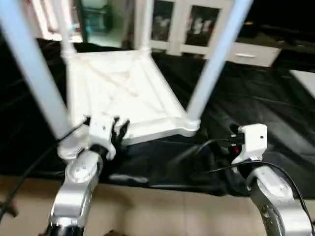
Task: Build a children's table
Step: Rotate leg to tighten
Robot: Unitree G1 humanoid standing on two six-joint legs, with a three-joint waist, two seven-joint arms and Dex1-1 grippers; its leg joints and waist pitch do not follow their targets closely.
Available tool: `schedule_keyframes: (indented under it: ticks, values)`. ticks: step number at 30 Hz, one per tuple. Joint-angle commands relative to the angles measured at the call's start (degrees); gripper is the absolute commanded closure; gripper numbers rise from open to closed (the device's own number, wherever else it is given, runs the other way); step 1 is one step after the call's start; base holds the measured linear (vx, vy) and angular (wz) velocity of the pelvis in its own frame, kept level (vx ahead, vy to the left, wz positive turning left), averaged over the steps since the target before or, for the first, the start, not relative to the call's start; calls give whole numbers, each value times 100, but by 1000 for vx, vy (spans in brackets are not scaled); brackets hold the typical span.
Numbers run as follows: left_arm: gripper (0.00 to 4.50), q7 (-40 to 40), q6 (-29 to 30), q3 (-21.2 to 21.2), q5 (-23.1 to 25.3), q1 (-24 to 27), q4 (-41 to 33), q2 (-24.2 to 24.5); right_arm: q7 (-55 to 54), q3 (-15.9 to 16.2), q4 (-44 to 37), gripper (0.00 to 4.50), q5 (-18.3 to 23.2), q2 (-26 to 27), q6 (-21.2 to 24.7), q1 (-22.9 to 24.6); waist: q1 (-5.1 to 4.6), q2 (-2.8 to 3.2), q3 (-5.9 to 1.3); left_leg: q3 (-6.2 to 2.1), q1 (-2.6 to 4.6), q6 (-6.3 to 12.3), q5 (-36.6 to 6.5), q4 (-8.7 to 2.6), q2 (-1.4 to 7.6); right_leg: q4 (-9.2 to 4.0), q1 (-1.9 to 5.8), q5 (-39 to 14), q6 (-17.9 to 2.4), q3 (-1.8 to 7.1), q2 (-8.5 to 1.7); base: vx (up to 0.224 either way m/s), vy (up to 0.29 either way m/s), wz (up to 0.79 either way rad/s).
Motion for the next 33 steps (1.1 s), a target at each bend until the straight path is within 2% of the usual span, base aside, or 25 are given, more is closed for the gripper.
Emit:
schedule_keyframes:
  ticks: [1,2,4,5,6,8,9,10,11,12,13,14,15,16,18,21,22,24,25,26,27,28,29,31,33]
  values:
    - [279,65,60,-141,32,-32,-130,-125,-34,-59,3,0,-146,-93,1,-140,-116,121,-232,-652,165,134,-3102,-1207,1091,2,-48,-303,-701,149,-304,-19,-187,-8]
    - [279,79,63,-145,37,-24,-140,-133,-29,-65,50,0,-191,-90,-24,-176,-154,-2,-264,-534,124,426,-2965,-1043,857,-243,-23,-380,-1233,219,-408,-24,-224,-5]
    - [279,107,84,-139,42,-3,-164,-150,-5,-62,133,0,-234,-101,-64,-211,-46,-273,-341,119,-17,855,-1973,446,-383,-1076,86,-1150,-2362,269,-514,-18,-226,-1]
    - [279,136,95,-136,44,8,-176,-164,-4,-54,176,0,-266,-121,-89,-226,88,-311,-399,75,-343,986,-1349,915,-386,-1047,390,-1042,-2680,478,-716,1,-210,-5]
    - [279,164,99,-138,55,17,-186,-170,-4,-55,212,0,-278,-137,-107,-240,58,-275,-329,4,-465,785,-1018,1059,-378,-1038,317,-903,-2424,293,-691,1,-210,-5]
    - [279,249,144,-60,-72,66,-218,-266,-50,-56,294,0,-293,-169,-86,-278,70,-143,-391,-120,-382,856,-1051,668,-329,-1050,403,-725,-1500,312,-597,-15,-154,6]
    - [279,273,191,-18,-143,85,-251,-308,-62,-47,311,0,-292,-182,-70,-289,92,115,-456,-267,-152,1119,-568,139,34,-1129,380,-593,-456,97,-394,-22,-138,15]
    - [279,239,116,-26,-160,97,-297,-302,-36,-34,318,0,-287,-203,-73,-295,77,213,-519,-583,128,1439,66,-19,564,-915,200,-312,78,-96,-254,-20,-137,16]
    - [279,249,144,-42,-120,98,-322,-285,-6,-50,325,0,-261,-196,-63,-303,-64,194,-562,-1178,574,2433,1396,-239,1713,99,-478,-660,542,-35,-380,-18,-101,9]
    - [279,221,92,-60,-98,87,-327,-259,27,-59,333,0,-240,-196,-53,-315,-29,72,-482,-869,531,2869,2842,-80,1181,338,-767,-105,334,268,-481,-18,-101,9]
    - [279,174,70,-69,-115,79,-342,-244,48,-49,344,0,-257,-210,-66,-331,-29,13,-460,-731,400,2888,2930,-14,883,204,-690,291,258,457,-544,-43,-71,9]
    - [279,138,52,-75,-127,75,-355,-238,63,-39,354,0,-276,-223,-82,-342,87,-175,-388,-262,69,2120,1744,180,90,-378,-397,703,321,626,-547,-79,-131,-5]
    - [279,87,36,-97,-139,81,-386,-223,106,-11,364,0,-280,-241,-82,-357,218,-133,-378,-292,-150,1278,408,80,16,-533,1,-218,126,647,-887,-79,-131,-5]
    - [279,59,70,-141,-159,101,-451,-215,144,28,377,0,-319,-253,-93,-378,276,-199,-320,-247,65,462,-1042,-83,146,-637,-29,-1873,79,615,-813,-103,-147,-7]
    - [279,51,74,-167,-164,108,-481,-201,134,47,386,0,-337,-252,-105,-391,214,-161,-197,-186,268,21,-2368,-298,140,-808,-81,-3801,48,486,-626,-88,-95,6]
    - [279,43,100,-176,-187,114,-504,-190,134,64,422,0,-331,-248,-114,-412,-65,-31,-61,-234,789,-135,-4139,-224,127,-1184,-151,-4810,87,-177,-365,-62,-32,-4]
    - [279,41,111,-169,-196,113,-504,-185,149,66,433,0,-313,-241,-107,-418,-203,74,-61,-360,635,-198,-4801,-537,314,-917,150,-3633,51,-356,-269,0,0,0]
    - [279,29,121,-161,-195,103,-496,-175,160,73,439,0,-312,-245,-112,-416,-160,233,-78,-474,422,-222,-5620,-1151,574,39,521,-1407,-85,-287,-206,-51,20,-21]
    - [279,21,127,-161,-193,97,-494,-172,164,73,446,0,-313,-249,-122,-413,-191,204,-49,-490,561,-139,-5630,-1113,569,12,370,-1217,-87,-194,-235,0,0,0]
    - [279,21,131,-167,-194,96,-496,-167,165,69,451,0,-317,-251,-129,-410,-251,28,-39,-377,675,-136,-5332,-849,386,-487,264,-2142,-218,-37,-409,74,-59,-4]
    - [279,13,143,-182,-203,88,-499,-150,161,63,465,0,-331,-248,-142,-408,-160,-65,-61,-101,604,-111,-4048,-271,10,-1089,301,-4543,-92,121,-701,74,-59,-4]
    - [279,11,147,-189,-202,88,-500,-146,160,59,467,0,-331,-247,-143,-407,-68,-92,-44,-39,579,60,-3167,14,-50,-1309,318,-5541,-8,258,-914,104,-32,-9]
    - [279,4,163,-215,-194,89,-508,-136,161,50,480,0,-333,-250,-154,-406,78,-197,-195,-126,131,390,-1611,293,-67,-1323,804,-5804,-63,607,-1155,148,-2,-6]
    - [279,-6,181,-241,-184,100,-516,-127,184,57,497,0,-328,-264,-166,-408,179,-130,-228,-215,-54,529,-874,198,-22,-1187,889,-4574,-578,543,-971,137,5,-2]
    - [279,-11,179,-258,-163,106,-512,-107,231,81,501,0,-312,-278,-165,-411,20,164,-217,-313,370,424,-1269,-477,255,-795,577,-2735,-760,-24,-262,152,25,2]
